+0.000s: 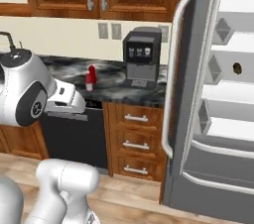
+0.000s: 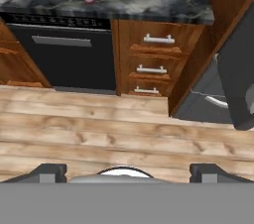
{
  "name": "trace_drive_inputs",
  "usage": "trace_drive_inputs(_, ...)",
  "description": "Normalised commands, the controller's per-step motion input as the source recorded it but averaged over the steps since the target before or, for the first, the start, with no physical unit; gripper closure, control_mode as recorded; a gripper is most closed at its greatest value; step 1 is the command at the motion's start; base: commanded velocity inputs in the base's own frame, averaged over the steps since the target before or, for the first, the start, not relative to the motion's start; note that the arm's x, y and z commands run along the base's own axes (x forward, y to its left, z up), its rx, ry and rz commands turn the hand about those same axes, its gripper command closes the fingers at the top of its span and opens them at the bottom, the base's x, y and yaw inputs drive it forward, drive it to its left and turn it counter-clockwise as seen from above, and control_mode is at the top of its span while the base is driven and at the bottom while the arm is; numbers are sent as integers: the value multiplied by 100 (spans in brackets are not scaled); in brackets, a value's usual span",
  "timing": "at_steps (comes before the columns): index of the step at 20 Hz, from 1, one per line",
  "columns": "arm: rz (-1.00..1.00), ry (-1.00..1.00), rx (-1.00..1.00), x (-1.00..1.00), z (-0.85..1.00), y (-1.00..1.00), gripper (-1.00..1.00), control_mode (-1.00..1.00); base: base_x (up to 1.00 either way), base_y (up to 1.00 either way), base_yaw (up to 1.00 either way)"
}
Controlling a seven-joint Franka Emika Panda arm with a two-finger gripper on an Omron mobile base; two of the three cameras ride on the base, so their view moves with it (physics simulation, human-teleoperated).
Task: Place the ketchup and ketchup from the counter to the top shelf of the fridge. If the existing items in the fridge are on the top shelf, move them to other shelves.
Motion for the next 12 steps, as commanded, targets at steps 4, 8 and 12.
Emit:
trace_drive_inputs(4,0,0,0,0,0,0,-100,100,100,63,-1)
trace_drive_inputs(8,0,0,0,0,0,0,-100,100,73,19,0)
trace_drive_inputs(12,0,0,0,0,0,0,-100,100,40,0,0)
